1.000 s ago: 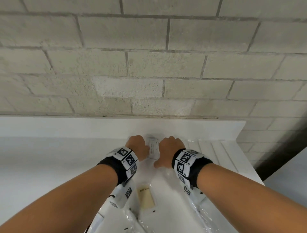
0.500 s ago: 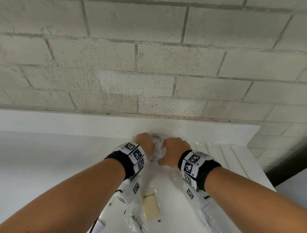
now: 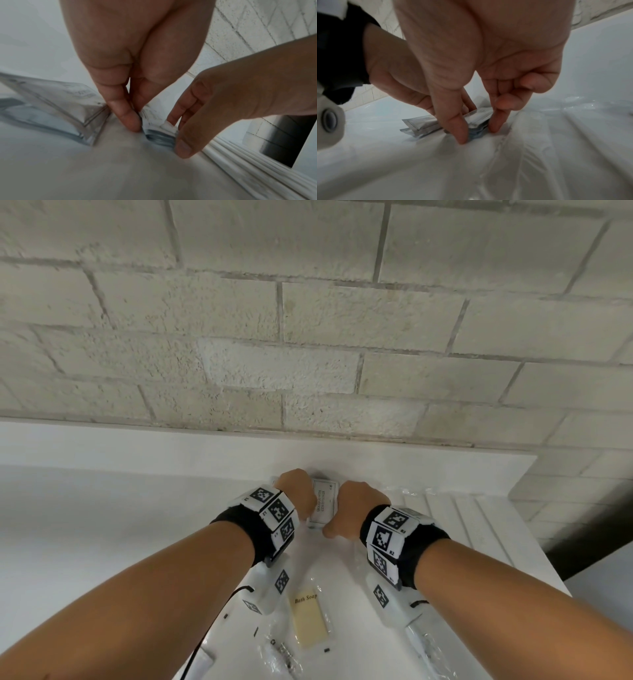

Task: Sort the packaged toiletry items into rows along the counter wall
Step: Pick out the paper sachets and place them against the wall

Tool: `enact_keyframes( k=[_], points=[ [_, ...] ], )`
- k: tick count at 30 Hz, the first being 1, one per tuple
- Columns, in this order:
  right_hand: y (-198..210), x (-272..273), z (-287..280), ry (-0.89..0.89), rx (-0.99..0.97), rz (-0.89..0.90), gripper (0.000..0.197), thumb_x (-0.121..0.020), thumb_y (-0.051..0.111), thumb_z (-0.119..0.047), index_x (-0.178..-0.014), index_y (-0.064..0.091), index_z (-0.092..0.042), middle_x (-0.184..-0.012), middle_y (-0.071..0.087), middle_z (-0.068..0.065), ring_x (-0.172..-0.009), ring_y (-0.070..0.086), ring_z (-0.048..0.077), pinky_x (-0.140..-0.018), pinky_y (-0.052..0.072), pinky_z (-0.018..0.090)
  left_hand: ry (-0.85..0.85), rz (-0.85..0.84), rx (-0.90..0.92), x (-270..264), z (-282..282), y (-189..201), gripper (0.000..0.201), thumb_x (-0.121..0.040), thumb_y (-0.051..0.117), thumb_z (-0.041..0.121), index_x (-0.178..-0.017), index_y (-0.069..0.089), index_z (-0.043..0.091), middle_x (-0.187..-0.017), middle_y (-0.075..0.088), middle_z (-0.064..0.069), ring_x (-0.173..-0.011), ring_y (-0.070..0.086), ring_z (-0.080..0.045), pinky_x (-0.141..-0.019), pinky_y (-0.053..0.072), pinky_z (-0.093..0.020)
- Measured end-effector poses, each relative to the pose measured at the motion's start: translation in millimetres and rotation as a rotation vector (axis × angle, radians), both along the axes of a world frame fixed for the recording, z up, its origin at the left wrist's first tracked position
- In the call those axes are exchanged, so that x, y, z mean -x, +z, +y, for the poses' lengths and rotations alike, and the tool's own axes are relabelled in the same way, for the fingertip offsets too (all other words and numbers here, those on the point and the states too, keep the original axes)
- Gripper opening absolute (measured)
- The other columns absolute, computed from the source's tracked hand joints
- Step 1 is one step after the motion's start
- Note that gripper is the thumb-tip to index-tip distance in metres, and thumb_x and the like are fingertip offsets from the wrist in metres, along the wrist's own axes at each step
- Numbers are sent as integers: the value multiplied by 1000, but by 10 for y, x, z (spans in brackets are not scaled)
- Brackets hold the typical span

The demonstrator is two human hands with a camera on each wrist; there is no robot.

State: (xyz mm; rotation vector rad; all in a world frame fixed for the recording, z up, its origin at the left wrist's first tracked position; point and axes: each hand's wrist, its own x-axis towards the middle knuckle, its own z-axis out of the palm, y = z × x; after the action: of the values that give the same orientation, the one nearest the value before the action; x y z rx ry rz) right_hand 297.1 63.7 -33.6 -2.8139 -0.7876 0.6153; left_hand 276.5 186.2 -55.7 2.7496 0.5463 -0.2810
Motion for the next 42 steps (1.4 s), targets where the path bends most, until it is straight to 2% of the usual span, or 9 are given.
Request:
enact_keyframes(
  k=[9,11,15,19,23,30,35,38,42],
  points=[
    [-1,-21,17,-17,0,5,36,-64,80,-35,-86,55,-18,-82,61,-2,-73,60,17,-61,49,24,39,17,56,4,-12,28,37,-92,47,7,-56,40,12,-73,59,-9,-102,67,-32,-81,53,-32],
    [9,-14,22,-20,-3,2,36,-64,80,-35,-84,55,-18,-81,61,-2,-73,60,17,-62,50,24,43,30,67,6,-20,54,36,-92,47,6,-57,40,12,-81,60,-13,-104,66,-31,-82,53,-31],
    [31,20,23,-33,-25,2,38,-66,81,-32,-67,45,-21,-69,54,-4,-71,59,17,-56,47,23,61,45,63,50,-59,128,36,-92,47,5,-58,41,10,-64,46,-3,-106,65,-31,-85,52,-32],
    [96,56,-16,-43,-53,14,39,-64,83,-29,-67,46,-16,-69,53,-3,-67,57,17,-49,44,22,96,-21,161,120,-26,190,26,-94,46,6,-107,64,-7,-108,67,-21,-110,63,-34,-92,51,-36],
    [239,116,-67,-25,-119,-35,52,-70,80,-31,-112,59,-8,-110,63,5,-100,63,22,-83,55,32,205,-198,302,234,168,272,37,-93,47,8,-128,57,3,-126,62,-15,-112,63,-30,-96,52,-35],
    [259,412,168,71,-158,27,46,-78,72,-35,-115,59,-11,-112,61,3,-100,62,21,-84,54,32,232,-180,70,539,642,338,36,-96,44,19,-125,61,6,-135,57,-9,-125,54,-25,-102,42,-29],
    [128,588,396,90,-83,19,27,-80,70,-27,-73,48,-14,-69,48,-3,-62,52,14,-53,44,22,242,-70,159,666,702,162,33,-94,52,27,-90,71,0,-87,69,-14,-94,69,-29,-78,50,-31],
    [86,627,494,103,-46,-20,22,-80,69,-25,-83,51,-12,-78,55,1,-72,57,19,-59,50,26,261,-74,244,640,671,78,31,-93,55,31,-81,70,6,-74,67,-8,-70,67,-22,-76,56,-29],
    [21,618,586,75,-39,-27,24,-78,71,-27,-76,51,-14,-85,61,4,-76,62,21,-64,53,27,249,-72,279,591,672,9,19,-90,56,21,-79,67,10,-78,70,-8,-74,70,-24,-76,59,-31]
  ],
)
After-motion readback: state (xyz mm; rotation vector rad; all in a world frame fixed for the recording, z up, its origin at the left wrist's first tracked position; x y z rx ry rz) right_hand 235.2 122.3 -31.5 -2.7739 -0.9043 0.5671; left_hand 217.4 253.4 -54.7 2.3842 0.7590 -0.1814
